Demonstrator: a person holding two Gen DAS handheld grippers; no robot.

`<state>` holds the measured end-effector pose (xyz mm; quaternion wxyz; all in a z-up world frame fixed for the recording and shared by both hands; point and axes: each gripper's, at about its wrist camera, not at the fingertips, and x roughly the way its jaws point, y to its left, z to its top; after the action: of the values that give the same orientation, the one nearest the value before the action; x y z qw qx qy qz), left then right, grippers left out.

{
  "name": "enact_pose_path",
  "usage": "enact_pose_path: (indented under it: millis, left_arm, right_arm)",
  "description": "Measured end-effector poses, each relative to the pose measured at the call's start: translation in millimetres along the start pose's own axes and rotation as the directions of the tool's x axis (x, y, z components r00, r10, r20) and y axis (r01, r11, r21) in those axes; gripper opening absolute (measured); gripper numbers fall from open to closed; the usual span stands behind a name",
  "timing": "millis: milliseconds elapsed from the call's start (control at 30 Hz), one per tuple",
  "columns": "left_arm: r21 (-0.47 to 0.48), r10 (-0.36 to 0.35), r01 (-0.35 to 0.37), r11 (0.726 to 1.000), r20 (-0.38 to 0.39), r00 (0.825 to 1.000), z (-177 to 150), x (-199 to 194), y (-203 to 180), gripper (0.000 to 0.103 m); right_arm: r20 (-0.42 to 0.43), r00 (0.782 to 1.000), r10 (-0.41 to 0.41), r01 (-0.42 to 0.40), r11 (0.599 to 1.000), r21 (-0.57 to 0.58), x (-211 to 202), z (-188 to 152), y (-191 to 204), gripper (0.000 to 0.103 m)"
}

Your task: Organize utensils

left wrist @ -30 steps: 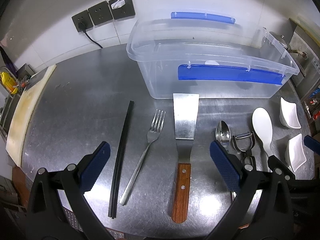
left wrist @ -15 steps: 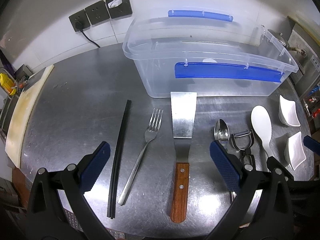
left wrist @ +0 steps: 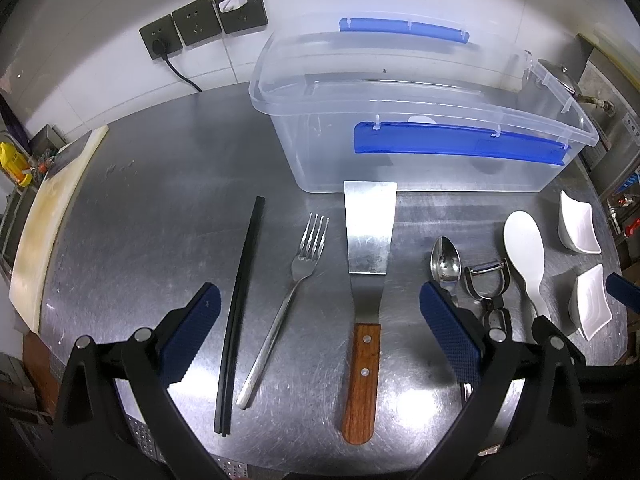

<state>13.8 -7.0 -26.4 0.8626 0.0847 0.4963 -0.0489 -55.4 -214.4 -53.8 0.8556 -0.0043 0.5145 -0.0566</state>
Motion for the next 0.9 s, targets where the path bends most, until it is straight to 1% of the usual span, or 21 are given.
enact_pose_path:
  millis: [200, 300, 400, 467, 500, 533, 600, 667, 700, 733, 767, 833, 867, 900]
  left_arm:
    - [-0.005, 0.002, -0.002, 1.0, 0.001, 1.0, 0, 1, 1, 0.096]
    - [-0.003, -0.008, 0.008, 1.0, 0.002, 1.0, 1, 0, 1, 0.096]
    - [0.01, -0.051, 0.051, 0.999, 0.014, 0.999, 5, -1, -2, 0.096]
    - [0.028, -0.124, 0.123, 0.992, 0.039, 0.991, 8, -6, -6, 0.096]
    - [0.04, -0.162, 0.16, 0.986, 0.05, 0.986, 10, -8, -8, 0.096]
    - [0.059, -0.212, 0.208, 0.976, 0.064, 0.975, 12, -12, -12, 0.096]
    - [0.093, -0.285, 0.278, 0.956, 0.07, 0.956, 14, -15, -22, 0.096]
    - [0.142, -0.366, 0.355, 0.924, 0.058, 0.929, 15, -14, -40, 0.096]
    - [0.165, -0.393, 0.379, 0.911, 0.059, 0.918, 14, -14, -49, 0.096]
    - [0.176, -0.406, 0.392, 0.903, 0.055, 0.912, 11, -13, -57, 0.096]
    - [0.179, -0.424, 0.411, 0.894, 0.043, 0.905, 10, -13, -66, 0.096]
    - [0.153, -0.502, 0.494, 0.856, 0.017, 0.864, 5, -13, -86, 0.096]
    - [0.14, -0.52, 0.514, 0.846, 0.013, 0.854, 4, -13, -92, 0.096]
    - [0.123, -0.531, 0.526, 0.842, 0.011, 0.847, 3, -12, -100, 0.096]
  right_arm:
    - [0.004, 1.0, -0.002, 0.002, 1.0, 0.007, 0, 0, -1, 0.099]
    - [0.019, 1.0, 0.012, -0.012, 1.0, 0.024, -3, 0, -7, 0.099]
    - [0.051, 0.998, 0.037, -0.04, 0.998, 0.058, -10, 0, -19, 0.099]
    - [0.086, 0.995, 0.048, -0.057, 0.993, 0.1, -19, -2, -34, 0.099]
    - [0.105, 0.994, 0.042, -0.055, 0.991, 0.126, -23, -4, -46, 0.099]
    - [0.11, 0.993, 0.031, -0.047, 0.988, 0.145, -25, -6, -54, 0.099]
    - [0.102, 0.995, -0.012, -0.01, 0.978, 0.209, -27, -12, -78, 0.099]
    - [0.086, 0.995, -0.055, 0.031, 0.966, 0.257, -26, -22, -105, 0.099]
    - [0.093, 0.993, -0.068, 0.041, 0.963, 0.267, -27, -27, -115, 0.099]
    - [0.109, 0.992, -0.067, 0.034, 0.96, 0.28, -29, -33, -129, 0.099]
    - [0.115, 0.992, -0.055, 0.019, 0.956, 0.292, -30, -36, -140, 0.099]
    - [0.101, 0.995, 0.009, -0.041, 0.949, 0.313, -24, -41, -163, 0.096]
    - [0.09, 0.995, 0.047, -0.073, 0.948, 0.311, -18, -43, -175, 0.096]
    - [0.093, 0.992, 0.084, -0.108, 0.947, 0.302, -11, -44, -185, 0.096]
